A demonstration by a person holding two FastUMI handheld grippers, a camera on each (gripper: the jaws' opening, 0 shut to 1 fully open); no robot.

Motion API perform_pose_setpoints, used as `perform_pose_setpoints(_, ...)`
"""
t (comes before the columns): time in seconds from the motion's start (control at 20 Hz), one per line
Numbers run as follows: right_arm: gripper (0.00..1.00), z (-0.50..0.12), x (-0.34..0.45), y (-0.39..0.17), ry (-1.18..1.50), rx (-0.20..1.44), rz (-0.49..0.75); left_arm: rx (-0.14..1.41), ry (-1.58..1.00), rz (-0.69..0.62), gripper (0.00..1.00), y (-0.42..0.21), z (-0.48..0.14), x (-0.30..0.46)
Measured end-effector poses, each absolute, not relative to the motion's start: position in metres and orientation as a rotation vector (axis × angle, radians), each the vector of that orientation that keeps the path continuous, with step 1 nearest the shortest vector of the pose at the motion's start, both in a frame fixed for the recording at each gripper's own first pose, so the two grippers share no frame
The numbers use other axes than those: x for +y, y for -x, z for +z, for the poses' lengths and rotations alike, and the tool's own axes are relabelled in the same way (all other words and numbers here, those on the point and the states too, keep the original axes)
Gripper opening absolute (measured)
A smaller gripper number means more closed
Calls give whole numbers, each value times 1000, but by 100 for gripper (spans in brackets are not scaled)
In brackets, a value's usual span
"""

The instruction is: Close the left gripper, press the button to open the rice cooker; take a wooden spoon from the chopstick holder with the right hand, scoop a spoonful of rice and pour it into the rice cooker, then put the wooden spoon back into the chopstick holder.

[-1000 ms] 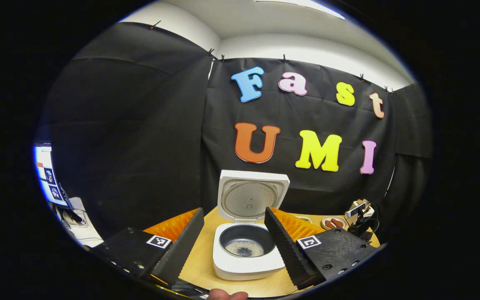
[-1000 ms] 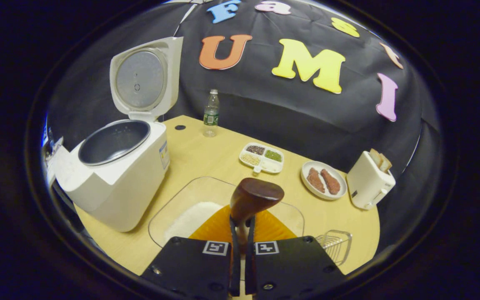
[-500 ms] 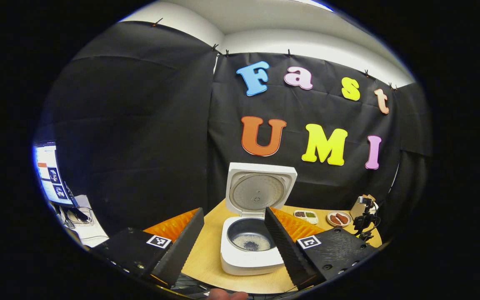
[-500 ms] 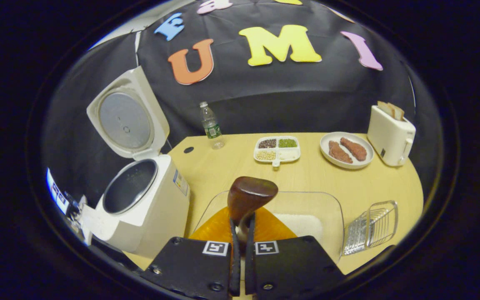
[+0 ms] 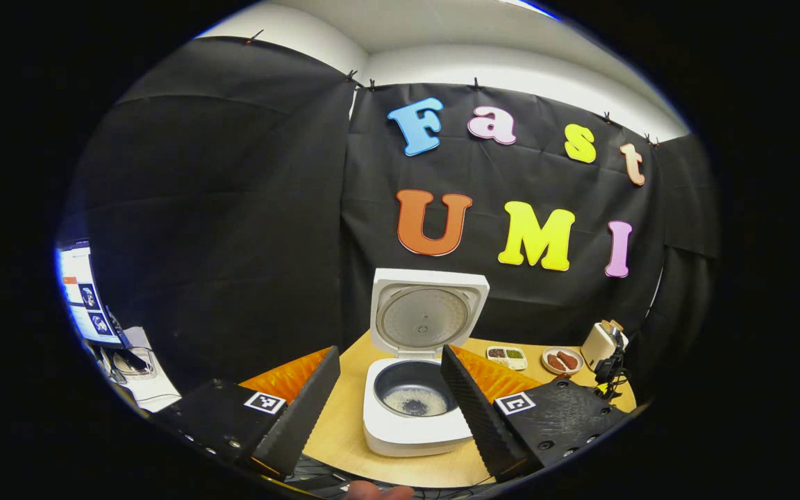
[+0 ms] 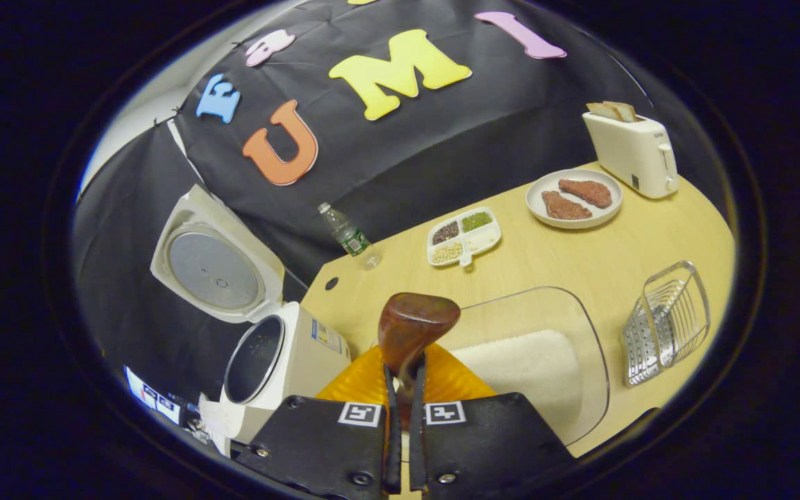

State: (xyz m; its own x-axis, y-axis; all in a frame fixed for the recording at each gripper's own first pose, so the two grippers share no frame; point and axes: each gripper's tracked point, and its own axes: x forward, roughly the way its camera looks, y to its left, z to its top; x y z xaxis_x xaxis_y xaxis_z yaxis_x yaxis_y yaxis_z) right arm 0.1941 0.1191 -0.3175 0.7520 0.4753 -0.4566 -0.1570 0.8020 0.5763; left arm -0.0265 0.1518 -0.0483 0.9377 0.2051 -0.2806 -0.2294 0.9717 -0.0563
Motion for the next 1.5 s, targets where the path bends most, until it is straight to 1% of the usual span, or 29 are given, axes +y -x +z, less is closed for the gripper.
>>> perform_pose_setpoints(0.25,10,-317,93,-193,-625,614,341,279,86,205,94,25,-45,137)
perform_pose_setpoints(0.45,10,-300,64,-194,-703,580,336,266,93,189,95,18,-42,121)
perform_pose_setpoints(0.7,10,-263,37,-196,-802,505,373,253,109,187,94,17,-40,104)
perform_pose_setpoints(0.95,10,-215,28,-193,-928,431,442,254,104,210,94,23,-43,98)
perform_pose_setpoints(1.2,9,-154,55,-186,-968,380,556,239,83,230,94,32,-43,103)
perform_pose_setpoints(1.4,10,-112,112,-180,-935,375,680,224,55,244,94,40,-44,114)
perform_pose_setpoints(1.5,10,-99,145,-179,-910,381,729,212,51,210,94,44,-42,109)
